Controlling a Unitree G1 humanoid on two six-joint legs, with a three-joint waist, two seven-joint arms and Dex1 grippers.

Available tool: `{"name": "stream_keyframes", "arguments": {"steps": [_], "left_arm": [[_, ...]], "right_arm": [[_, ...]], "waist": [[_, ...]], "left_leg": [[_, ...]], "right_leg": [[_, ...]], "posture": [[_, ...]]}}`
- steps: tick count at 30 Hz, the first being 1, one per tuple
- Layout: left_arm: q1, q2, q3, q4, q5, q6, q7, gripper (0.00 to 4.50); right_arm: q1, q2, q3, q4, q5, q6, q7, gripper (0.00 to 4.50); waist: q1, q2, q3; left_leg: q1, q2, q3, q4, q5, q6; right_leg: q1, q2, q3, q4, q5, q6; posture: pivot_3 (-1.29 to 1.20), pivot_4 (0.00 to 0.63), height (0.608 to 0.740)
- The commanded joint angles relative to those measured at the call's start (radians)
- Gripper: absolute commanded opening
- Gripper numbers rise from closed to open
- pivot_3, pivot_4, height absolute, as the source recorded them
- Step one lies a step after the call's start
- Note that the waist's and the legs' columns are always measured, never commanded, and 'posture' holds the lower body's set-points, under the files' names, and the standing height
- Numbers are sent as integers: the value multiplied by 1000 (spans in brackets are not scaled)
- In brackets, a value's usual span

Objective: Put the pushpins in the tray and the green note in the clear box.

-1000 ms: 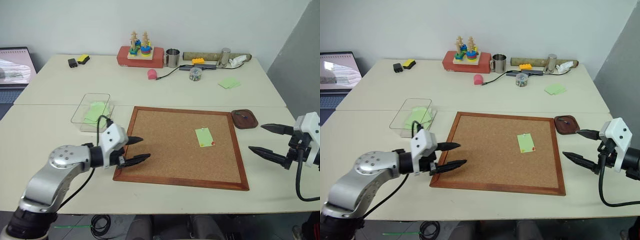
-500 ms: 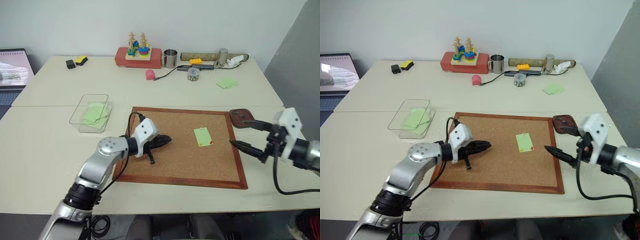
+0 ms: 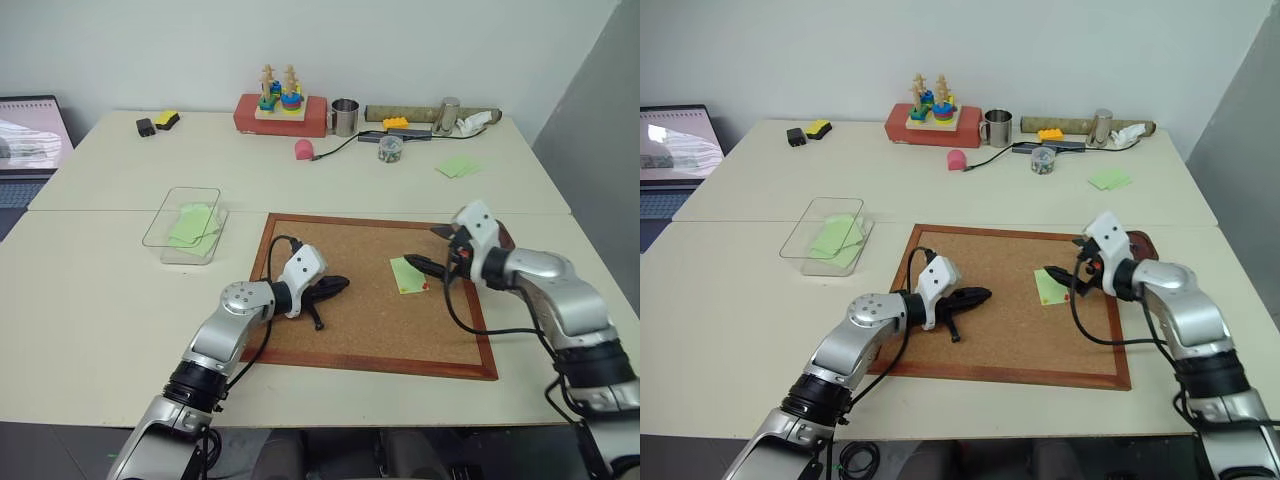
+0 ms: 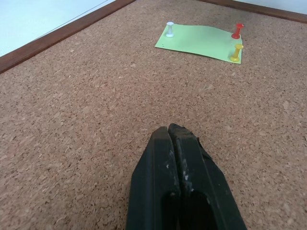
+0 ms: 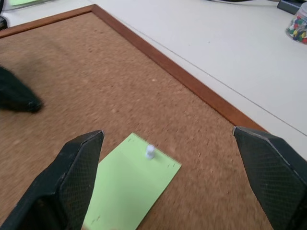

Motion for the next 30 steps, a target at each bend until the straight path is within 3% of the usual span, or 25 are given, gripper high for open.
{"name": "stream_keyframes", "arguments": {"steps": [1, 9, 10, 11, 15, 22, 30], "left_arm": [[25, 7, -8, 14, 38, -15, 12, 34], [53, 11, -19, -12, 63, -21, 28, 34], [53, 11, -19, -12, 65, -21, 29, 0], [54, 9, -17, -13, 65, -20, 31, 0], [54, 7, -14, -17, 69, -17, 30, 0], [49, 4, -17, -13, 72, -17, 32, 0], [45, 3, -16, -9, 75, -13, 40, 0]], "right_arm": [[-49, 20, 38, 108, -74, -101, 28, 4500], [-72, 63, 41, 219, -119, -184, 48, 4500], [-72, 65, 40, 225, -122, -190, 49, 4156], [-72, 68, 38, 231, -122, -194, 50, 4144], [-72, 76, 32, 240, -125, -203, 56, 3322], [-71, 85, 26, 247, -133, -202, 70, 1590], [-66, 84, 17, 228, -118, -177, 87, 119]], "waist": [[-1, 0, 0], [-3, 0, 0], [-3, 0, 0], [-3, 0, 0], [-3, 1, 0], [-3, 1, 0], [-3, 1, 0]], "left_leg": [[0, 0, 0, 0, 0, 0], [1, 0, 0, 0, 0, 0], [1, 0, 0, 0, 0, 0], [1, 0, 0, 0, 0, 0], [1, 0, 0, 0, 0, 0], [1, 0, 0, 0, 0, 0], [1, 0, 0, 0, 0, 0]], "right_leg": [[0, 0, 0, 0, 0, 0], [0, 0, 0, 1, 0, 0], [0, 0, 0, 1, 0, 0], [0, 0, 0, 1, 0, 0], [0, 0, 0, 1, 0, 0], [0, 0, 0, 1, 0, -1], [1, 0, 0, 1, 0, -1]], "posture": [[0, 150, 740], [0, 150, 740], [0, 150, 740], [0, 150, 740], [0, 150, 740], [0, 150, 740], [0, 150, 740]]}}
